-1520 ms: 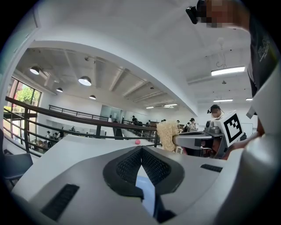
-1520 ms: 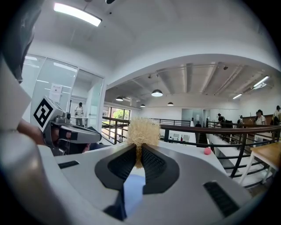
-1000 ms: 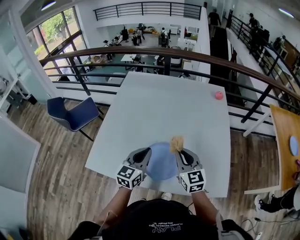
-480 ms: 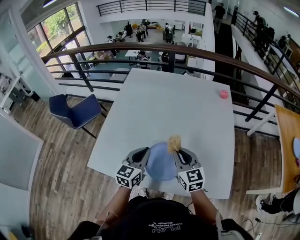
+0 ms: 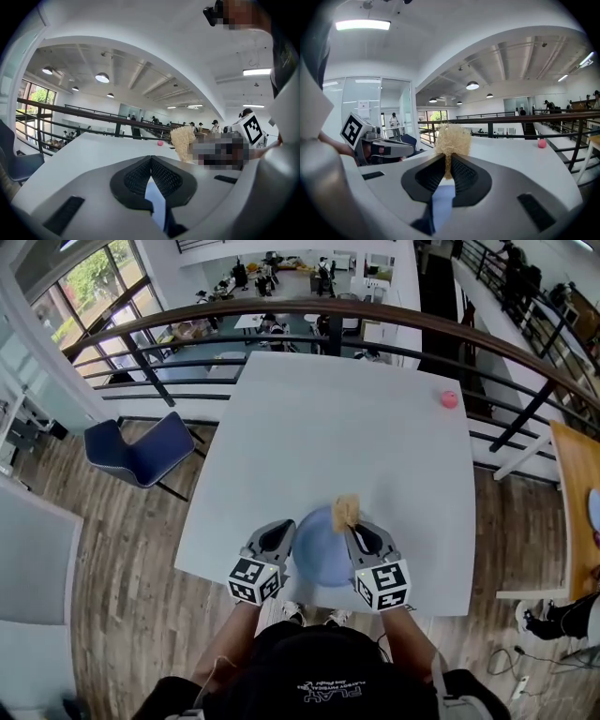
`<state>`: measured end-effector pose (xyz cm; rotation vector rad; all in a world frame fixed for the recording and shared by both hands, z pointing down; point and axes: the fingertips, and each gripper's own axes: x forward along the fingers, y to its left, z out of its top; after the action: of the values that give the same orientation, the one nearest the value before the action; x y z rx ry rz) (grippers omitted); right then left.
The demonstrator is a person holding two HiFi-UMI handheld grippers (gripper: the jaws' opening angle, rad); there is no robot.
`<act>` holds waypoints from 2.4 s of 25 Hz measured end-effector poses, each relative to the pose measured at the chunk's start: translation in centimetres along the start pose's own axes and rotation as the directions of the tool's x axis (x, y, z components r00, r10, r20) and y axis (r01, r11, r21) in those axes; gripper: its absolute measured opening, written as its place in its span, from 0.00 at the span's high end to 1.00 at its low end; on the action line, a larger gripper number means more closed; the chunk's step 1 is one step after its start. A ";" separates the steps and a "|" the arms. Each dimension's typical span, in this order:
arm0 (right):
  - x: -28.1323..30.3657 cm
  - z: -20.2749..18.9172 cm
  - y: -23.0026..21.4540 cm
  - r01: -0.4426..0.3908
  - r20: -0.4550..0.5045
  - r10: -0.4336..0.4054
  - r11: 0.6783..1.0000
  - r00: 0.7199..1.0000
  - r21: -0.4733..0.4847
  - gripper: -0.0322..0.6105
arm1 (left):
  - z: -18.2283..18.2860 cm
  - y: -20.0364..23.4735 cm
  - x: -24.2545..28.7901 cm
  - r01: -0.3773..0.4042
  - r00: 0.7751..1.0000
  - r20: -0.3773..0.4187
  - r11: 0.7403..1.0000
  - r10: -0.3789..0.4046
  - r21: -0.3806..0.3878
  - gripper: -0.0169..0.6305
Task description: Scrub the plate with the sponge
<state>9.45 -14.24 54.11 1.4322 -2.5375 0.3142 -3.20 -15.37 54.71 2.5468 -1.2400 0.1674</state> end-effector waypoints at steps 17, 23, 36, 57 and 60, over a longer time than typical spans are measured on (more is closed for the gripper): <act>4.0 -9.2 0.5 0.021 -0.217 -0.002 0.996 0.976 0.088 0.88 | -10.6 6.2 3.5 -0.063 0.970 -0.243 0.987 0.027 -0.145 0.95; 4.7 -11.5 0.1 0.042 -0.263 -0.015 0.995 0.965 0.095 0.88 | -14.7 6.7 4.3 -0.084 0.919 -0.394 0.976 -0.001 -0.199 0.95; 6.5 -12.9 -0.4 0.054 -0.322 -0.019 0.994 0.947 0.100 0.88 | -19.2 6.4 5.2 -0.099 0.823 -0.547 0.907 -0.157 -0.409 0.80; 5.9 -14.1 -0.6 0.055 -0.354 -0.008 0.991 0.935 0.123 0.88 | -22.5 5.2 6.0 -0.170 0.765 -0.581 0.784 -0.277 -0.597 0.90; 5.8 -14.3 -0.4 0.048 -0.349 0.001 0.990 0.937 0.132 0.88 | -22.7 5.3 6.2 -0.200 0.752 -0.608 0.790 -0.256 -0.580 0.92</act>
<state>7.94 -15.10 69.45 1.3138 -2.2454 0.6876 -2.93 -15.89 78.80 1.6790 -0.7748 0.5181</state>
